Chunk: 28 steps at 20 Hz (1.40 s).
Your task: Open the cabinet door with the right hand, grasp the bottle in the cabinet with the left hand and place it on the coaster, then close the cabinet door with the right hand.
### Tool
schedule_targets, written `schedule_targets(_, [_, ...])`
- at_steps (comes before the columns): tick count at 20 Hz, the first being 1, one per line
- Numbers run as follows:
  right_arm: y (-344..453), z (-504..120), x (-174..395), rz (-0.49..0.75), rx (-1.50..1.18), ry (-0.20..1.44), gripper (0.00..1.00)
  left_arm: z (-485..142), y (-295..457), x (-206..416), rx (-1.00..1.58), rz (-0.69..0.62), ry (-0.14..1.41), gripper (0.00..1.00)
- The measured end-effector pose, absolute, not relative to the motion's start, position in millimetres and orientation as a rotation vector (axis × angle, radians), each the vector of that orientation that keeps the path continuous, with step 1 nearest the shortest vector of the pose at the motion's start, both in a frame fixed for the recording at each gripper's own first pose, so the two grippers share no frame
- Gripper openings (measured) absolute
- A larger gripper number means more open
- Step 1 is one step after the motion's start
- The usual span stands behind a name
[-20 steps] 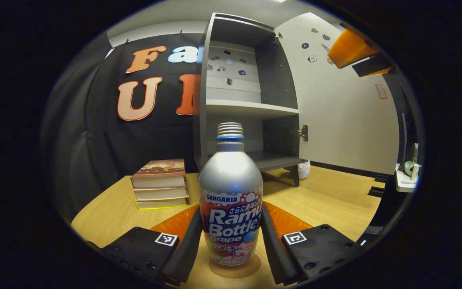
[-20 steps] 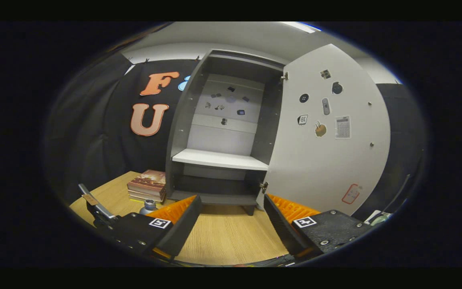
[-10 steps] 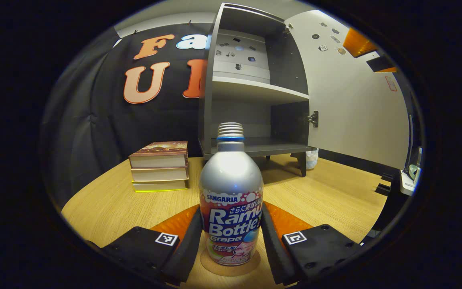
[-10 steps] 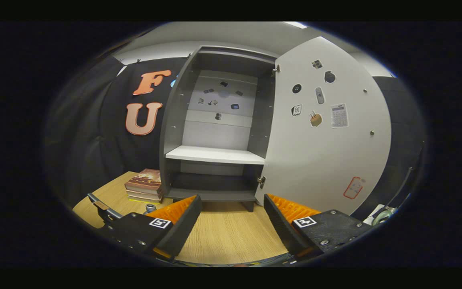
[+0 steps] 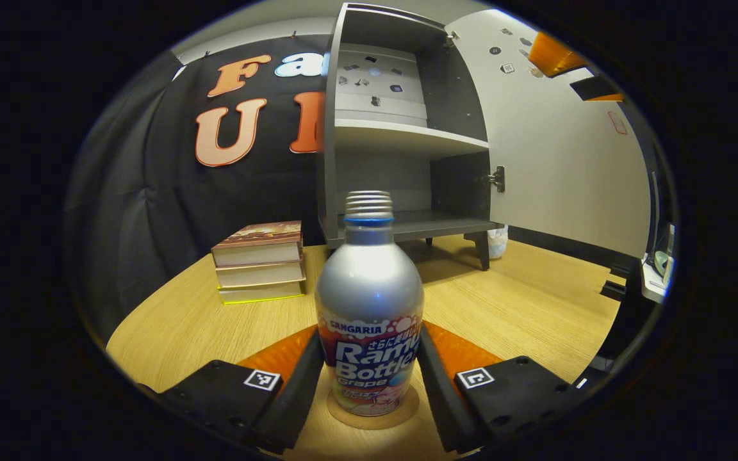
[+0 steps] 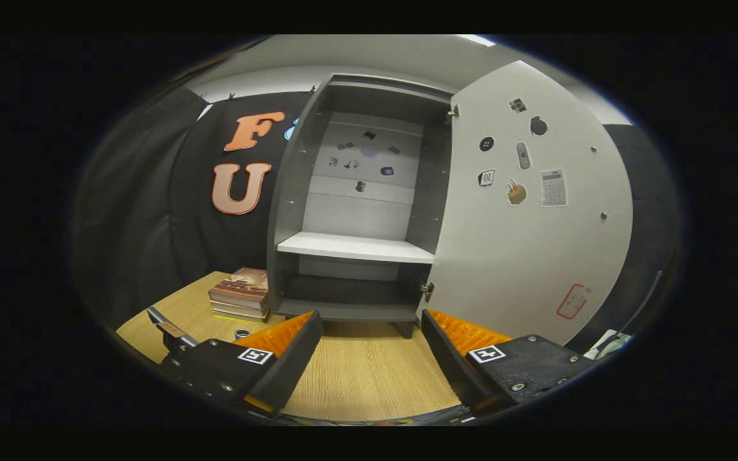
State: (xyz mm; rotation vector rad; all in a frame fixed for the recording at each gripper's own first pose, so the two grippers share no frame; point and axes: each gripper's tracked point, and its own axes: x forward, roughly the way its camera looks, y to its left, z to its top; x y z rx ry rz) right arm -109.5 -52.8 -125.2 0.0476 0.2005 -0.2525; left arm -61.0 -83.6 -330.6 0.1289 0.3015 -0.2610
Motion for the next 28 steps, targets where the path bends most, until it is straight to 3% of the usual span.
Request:
schedule_targets(13, [-45.8,-123.2,-119.1,-0.232,0.08,0.203,0.95,-321.2,-83.1,-60.5,0.142,-0.268,0.306,0.89])
schedule_targets(15, [-46.8,-118.4,-123.8,-0.233,0.071,0.195,0.95,-314.4,-83.7,-57.2,0.137,-0.263,0.298,0.99])
schedule_targets(16, [-48.6,-117.2,-125.0,-0.236,0.066,0.192,0.95,-309.7,-84.7,-54.1,0.132,-0.261,0.294,0.99])
schedule_targets(28, [-111.8,-69.1,-157.3,-0.308,0.086,0.072,0.95,-177.6,-102.1,-15.1,0.052,-0.256,0.141,0.99])
